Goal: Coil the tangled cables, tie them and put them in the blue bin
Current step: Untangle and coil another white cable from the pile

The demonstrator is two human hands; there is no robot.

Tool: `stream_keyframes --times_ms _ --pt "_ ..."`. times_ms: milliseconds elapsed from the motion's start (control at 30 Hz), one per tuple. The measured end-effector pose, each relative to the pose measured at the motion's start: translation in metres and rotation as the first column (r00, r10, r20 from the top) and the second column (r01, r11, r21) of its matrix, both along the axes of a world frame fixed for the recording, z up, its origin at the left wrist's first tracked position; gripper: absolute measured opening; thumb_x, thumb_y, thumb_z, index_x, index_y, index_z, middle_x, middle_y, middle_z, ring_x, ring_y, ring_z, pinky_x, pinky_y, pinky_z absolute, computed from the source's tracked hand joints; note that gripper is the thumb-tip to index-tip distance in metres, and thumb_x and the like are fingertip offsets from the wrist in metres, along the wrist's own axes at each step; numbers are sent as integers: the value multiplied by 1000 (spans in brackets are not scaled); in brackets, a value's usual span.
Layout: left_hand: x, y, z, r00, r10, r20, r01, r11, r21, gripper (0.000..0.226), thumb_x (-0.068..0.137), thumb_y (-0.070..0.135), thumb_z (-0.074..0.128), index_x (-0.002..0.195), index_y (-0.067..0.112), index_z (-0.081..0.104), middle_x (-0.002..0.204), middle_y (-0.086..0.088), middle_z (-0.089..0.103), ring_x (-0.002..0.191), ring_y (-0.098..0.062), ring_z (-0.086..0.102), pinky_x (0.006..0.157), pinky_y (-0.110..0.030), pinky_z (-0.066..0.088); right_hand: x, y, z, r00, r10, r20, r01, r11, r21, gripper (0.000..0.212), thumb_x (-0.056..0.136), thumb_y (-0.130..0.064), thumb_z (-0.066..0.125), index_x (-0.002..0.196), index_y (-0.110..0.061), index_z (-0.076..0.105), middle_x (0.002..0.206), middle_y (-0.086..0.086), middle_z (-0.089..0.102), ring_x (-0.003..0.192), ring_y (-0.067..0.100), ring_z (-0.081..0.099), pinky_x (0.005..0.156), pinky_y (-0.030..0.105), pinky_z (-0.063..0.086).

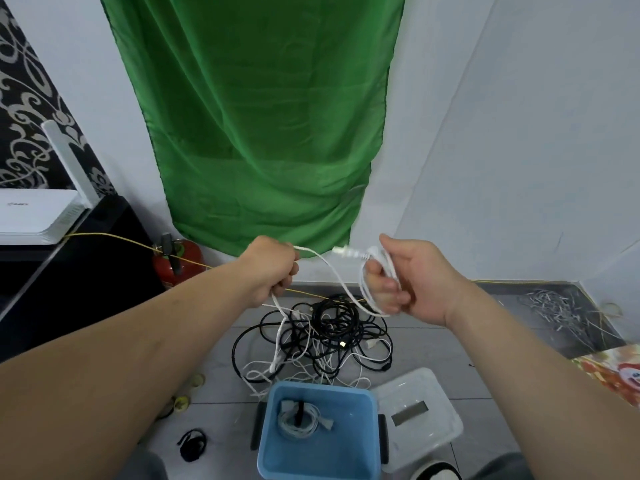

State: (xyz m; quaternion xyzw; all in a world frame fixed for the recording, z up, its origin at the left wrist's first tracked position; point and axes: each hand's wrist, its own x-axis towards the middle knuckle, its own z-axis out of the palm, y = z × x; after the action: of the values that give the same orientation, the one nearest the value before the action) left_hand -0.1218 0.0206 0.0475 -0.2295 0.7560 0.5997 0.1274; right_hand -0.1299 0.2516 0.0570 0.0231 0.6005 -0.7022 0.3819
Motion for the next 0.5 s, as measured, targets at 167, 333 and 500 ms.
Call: stream_keyframes --times_ms 167,333,500 --pt "-7 5 10 998 18 -59 -8 986 166 25 104 9 37 89 11 57 59 1 44 41 -9 30 40 -20 20 11 -16 -11 932 351 90 -362 885 294 43 108 -37 30 86 -11 56 63 5 42 48 18 33 55 33 34" --pt "-1 18 23 983 -87 -164 128 956 262 23 109 24 43 98 11 58 61 3 46 44 -10 31 40 -21 22 15 -32 -25 976 212 47 -213 892 399 45 110 -37 41 103 0 66 70 8 63 60 21 58 59 32 53" --pt "8 16 27 956 -196 -217 254 925 281 23 108 29 48 101 12 62 61 2 48 44 -9 30 40 -18 20 1 -30 -26 965 -253 72 251 967 45 43 106 -43 47 101 -4 66 71 6 67 60 19 63 63 34 55"
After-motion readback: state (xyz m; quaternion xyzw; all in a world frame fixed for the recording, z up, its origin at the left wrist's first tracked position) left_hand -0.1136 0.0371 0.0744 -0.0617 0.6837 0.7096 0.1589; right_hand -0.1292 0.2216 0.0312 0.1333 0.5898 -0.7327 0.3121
